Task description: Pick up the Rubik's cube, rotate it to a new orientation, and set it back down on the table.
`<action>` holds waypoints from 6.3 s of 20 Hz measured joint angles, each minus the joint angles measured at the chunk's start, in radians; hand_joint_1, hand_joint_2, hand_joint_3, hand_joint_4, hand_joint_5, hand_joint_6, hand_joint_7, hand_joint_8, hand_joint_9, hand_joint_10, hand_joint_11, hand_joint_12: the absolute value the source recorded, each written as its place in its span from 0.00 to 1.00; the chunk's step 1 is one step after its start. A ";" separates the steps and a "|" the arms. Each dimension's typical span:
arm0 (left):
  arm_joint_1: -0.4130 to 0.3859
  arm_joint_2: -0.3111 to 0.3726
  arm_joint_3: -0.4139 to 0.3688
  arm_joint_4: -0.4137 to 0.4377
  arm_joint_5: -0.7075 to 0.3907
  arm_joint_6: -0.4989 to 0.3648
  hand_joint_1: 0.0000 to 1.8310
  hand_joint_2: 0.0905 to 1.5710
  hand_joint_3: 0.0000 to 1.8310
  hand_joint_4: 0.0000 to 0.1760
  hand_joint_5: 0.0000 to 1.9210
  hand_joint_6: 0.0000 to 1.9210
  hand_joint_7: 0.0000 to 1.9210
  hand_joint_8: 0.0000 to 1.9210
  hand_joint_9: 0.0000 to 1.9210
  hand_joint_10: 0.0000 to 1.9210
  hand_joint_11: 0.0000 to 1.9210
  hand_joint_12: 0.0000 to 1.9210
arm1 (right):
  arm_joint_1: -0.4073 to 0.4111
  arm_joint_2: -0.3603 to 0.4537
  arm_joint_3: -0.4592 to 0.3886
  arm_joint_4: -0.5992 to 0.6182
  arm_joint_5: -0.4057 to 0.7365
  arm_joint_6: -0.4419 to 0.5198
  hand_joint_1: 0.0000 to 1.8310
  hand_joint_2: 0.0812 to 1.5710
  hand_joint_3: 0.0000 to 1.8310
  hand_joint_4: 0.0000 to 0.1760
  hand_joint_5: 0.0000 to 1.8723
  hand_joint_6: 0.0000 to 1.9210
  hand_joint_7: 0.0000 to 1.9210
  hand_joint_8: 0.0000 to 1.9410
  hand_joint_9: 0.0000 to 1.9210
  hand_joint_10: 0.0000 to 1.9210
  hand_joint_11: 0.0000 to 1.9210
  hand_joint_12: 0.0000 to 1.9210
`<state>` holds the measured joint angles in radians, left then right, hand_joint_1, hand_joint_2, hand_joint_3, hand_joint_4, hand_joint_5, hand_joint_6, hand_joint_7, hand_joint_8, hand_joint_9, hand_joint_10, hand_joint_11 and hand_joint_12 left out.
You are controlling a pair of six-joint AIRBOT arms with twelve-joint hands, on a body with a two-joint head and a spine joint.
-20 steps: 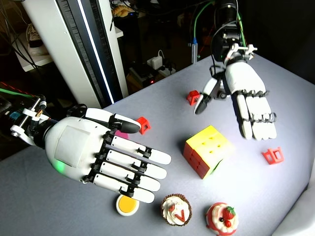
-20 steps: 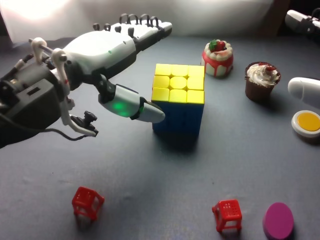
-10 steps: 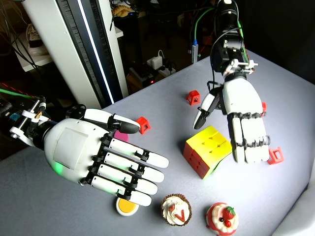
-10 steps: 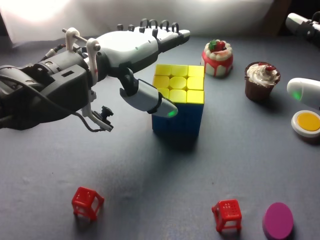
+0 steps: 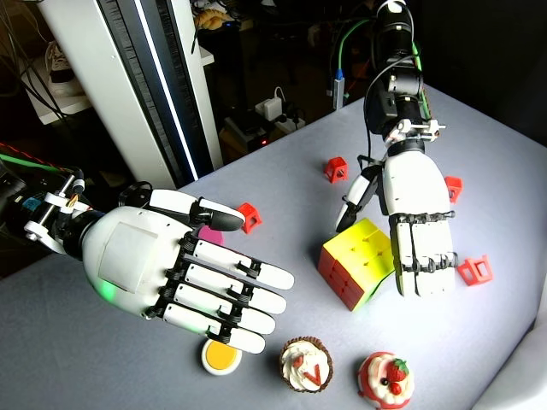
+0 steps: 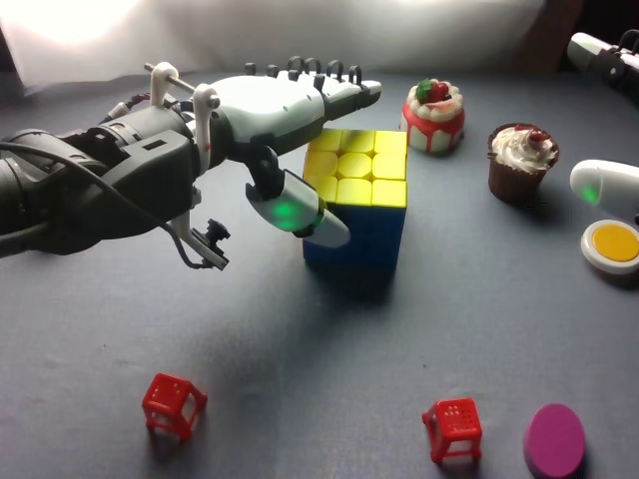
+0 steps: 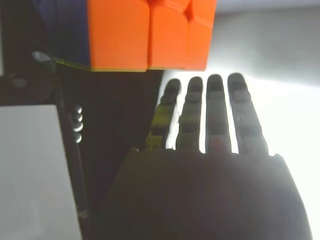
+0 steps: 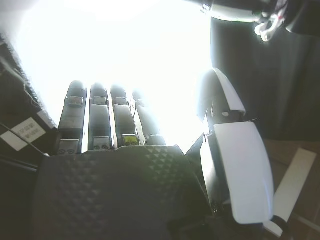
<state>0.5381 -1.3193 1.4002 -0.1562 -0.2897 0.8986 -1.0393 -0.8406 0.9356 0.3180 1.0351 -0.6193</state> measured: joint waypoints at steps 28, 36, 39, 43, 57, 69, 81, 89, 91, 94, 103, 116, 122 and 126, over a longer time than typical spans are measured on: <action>-0.004 -0.048 0.053 -0.097 0.023 0.093 0.53 0.76 0.03 0.27 0.38 0.74 0.29 0.87 0.30 0.98 0.36 1.00 | -0.008 -0.005 0.000 0.000 0.007 0.000 0.26 0.82 0.00 0.00 0.00 0.00 0.00 0.00 0.00 0.00 0.00 0.00; 0.001 -0.024 0.026 -0.084 0.014 0.095 0.58 0.71 0.16 0.00 0.36 0.80 0.43 1.00 0.49 1.00 0.57 1.00 | -0.013 -0.005 0.000 -0.005 0.015 0.000 0.22 0.83 0.00 0.00 0.00 0.00 0.00 0.00 0.00 0.00 0.00 0.00; 0.003 -0.012 0.011 -0.078 0.008 0.096 0.71 0.72 0.04 0.00 0.47 1.00 0.49 1.00 0.53 1.00 0.61 1.00 | -0.014 -0.005 0.000 -0.008 0.016 0.000 0.20 0.85 0.01 0.05 0.00 0.00 0.00 0.00 0.00 0.00 0.02 0.01; 0.024 0.013 -0.005 -0.008 -0.024 0.018 0.73 0.73 0.03 0.00 0.53 1.00 0.54 1.00 0.58 1.00 0.63 1.00 | -0.014 -0.005 0.005 -0.024 0.031 0.000 0.25 0.86 0.01 0.00 0.00 0.00 0.00 0.00 0.00 0.00 0.01 0.01; 0.051 0.139 -0.137 0.186 -0.386 -0.174 0.76 0.36 0.71 0.00 0.42 0.82 0.48 0.94 0.50 1.00 0.72 1.00 | 0.025 -0.122 0.178 -0.171 0.098 0.001 0.00 0.86 0.00 0.00 0.03 0.01 0.04 0.01 0.05 0.08 0.00 0.44; 0.067 0.177 -0.167 0.232 -0.494 -0.186 0.67 0.37 0.74 0.00 0.43 0.89 0.51 1.00 0.68 1.00 0.72 1.00 | 0.127 -0.291 0.377 -0.264 0.065 0.001 0.04 0.83 0.00 0.00 0.00 0.00 0.00 0.00 0.00 0.00 0.00 0.00; 0.053 0.184 -0.167 0.248 -0.536 -0.183 0.84 0.40 0.55 0.00 0.60 1.00 0.71 1.00 0.78 1.00 0.83 1.00 | 0.160 -0.359 0.414 -0.345 0.060 0.001 0.00 0.87 0.01 0.00 0.00 0.00 0.00 0.00 0.00 0.00 0.00 0.00; 0.053 0.184 -0.167 0.246 -0.538 -0.182 0.87 0.35 0.64 0.00 0.66 1.00 0.78 1.00 0.83 1.00 0.88 1.00 | 0.160 -0.361 0.415 -0.375 0.058 0.001 0.00 0.85 0.00 0.00 0.00 0.00 0.00 0.00 0.00 0.00 0.00 0.00; 0.053 0.184 -0.167 0.243 -0.538 -0.181 0.84 0.39 0.61 0.00 0.65 1.00 0.75 1.00 0.81 1.00 0.86 1.00 | 0.160 -0.361 0.413 -0.383 0.058 0.001 0.00 0.86 0.00 0.00 0.03 0.01 0.01 0.00 0.00 0.00 0.00 0.00; 0.052 0.184 -0.167 0.243 -0.537 -0.180 0.84 0.35 0.63 0.00 0.67 1.00 0.77 1.00 0.83 1.00 0.87 1.00 | 0.160 -0.365 0.413 -0.390 0.055 0.001 0.00 0.87 0.00 0.00 0.00 0.00 0.04 0.00 0.05 0.02 0.00 0.13; 0.050 0.184 -0.167 0.246 -0.534 -0.177 0.85 0.34 0.60 0.00 0.67 1.00 0.78 1.00 0.84 1.00 0.89 1.00 | 0.160 -0.374 0.412 -0.409 0.040 0.001 0.00 0.85 0.00 0.00 0.08 0.01 0.10 0.00 0.08 0.16 0.00 0.49; 0.053 0.184 -0.167 0.246 -0.532 -0.176 0.80 0.31 0.81 0.00 0.59 1.00 0.56 1.00 0.76 1.00 0.83 1.00 | 0.164 -0.372 0.379 -0.439 0.069 0.001 0.00 0.86 0.00 0.00 0.00 0.60 0.08 0.44 0.00 0.61 0.00 0.78; 0.057 0.183 -0.164 0.223 -0.526 -0.169 0.85 0.17 1.00 0.00 0.64 1.00 0.60 1.00 0.67 0.98 0.81 1.00 | 0.172 -0.349 0.348 -0.504 0.093 0.000 0.00 0.87 0.00 0.00 0.02 0.57 0.06 0.49 0.00 0.66 0.00 0.89; 0.057 0.183 -0.163 0.218 -0.530 -0.169 0.67 0.27 0.89 0.00 0.52 0.91 0.58 1.00 0.78 1.00 0.83 1.00 | 0.172 -0.349 0.329 -0.529 0.091 -0.001 0.00 0.87 0.00 0.00 0.03 0.57 0.04 0.51 0.00 0.61 0.00 0.73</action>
<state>0.5953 -1.1362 1.2369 0.0616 -0.8200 0.7300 -0.8677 -1.1892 1.2644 -0.2108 1.1263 -0.6205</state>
